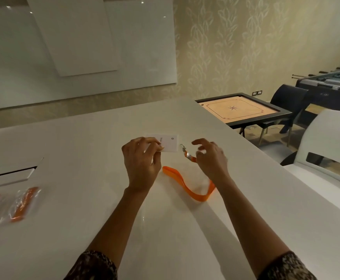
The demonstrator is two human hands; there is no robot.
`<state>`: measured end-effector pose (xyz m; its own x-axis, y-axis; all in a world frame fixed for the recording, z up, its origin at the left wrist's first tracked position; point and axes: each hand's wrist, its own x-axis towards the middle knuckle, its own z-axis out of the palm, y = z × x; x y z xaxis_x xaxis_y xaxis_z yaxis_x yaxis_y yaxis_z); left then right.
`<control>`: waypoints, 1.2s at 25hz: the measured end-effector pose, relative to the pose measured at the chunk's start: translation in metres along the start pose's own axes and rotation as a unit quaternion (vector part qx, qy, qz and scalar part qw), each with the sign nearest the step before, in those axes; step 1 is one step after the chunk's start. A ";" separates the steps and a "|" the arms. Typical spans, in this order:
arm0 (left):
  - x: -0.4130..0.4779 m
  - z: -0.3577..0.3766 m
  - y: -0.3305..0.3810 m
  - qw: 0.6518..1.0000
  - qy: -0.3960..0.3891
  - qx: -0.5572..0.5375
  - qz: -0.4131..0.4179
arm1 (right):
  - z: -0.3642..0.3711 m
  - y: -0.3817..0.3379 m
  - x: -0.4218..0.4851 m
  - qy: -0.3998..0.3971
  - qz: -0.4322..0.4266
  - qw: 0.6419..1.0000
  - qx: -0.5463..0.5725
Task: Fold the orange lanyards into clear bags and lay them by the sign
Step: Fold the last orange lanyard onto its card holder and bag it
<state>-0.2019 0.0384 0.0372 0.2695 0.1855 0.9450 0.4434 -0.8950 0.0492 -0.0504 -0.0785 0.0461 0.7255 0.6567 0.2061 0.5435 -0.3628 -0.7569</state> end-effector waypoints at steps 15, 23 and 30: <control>0.003 0.011 -0.014 0.980 -0.151 -0.078 -0.105 | 0.003 -0.026 0.025 -0.080 -0.018 0.986 0.148; 0.060 0.004 -0.029 0.832 -0.379 -0.280 -0.293 | 0.006 -0.029 0.030 -0.153 -0.081 0.976 0.130; 0.069 -0.014 -0.027 0.758 -0.332 -0.373 -0.420 | 0.021 -0.006 0.022 -0.253 -0.039 0.862 0.438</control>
<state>-0.2074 0.0699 0.1061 0.6400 0.7590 0.1194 0.1577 -0.2819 0.9464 -0.0462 -0.0481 0.0421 0.3034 0.9412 0.1490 -0.1047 0.1883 -0.9765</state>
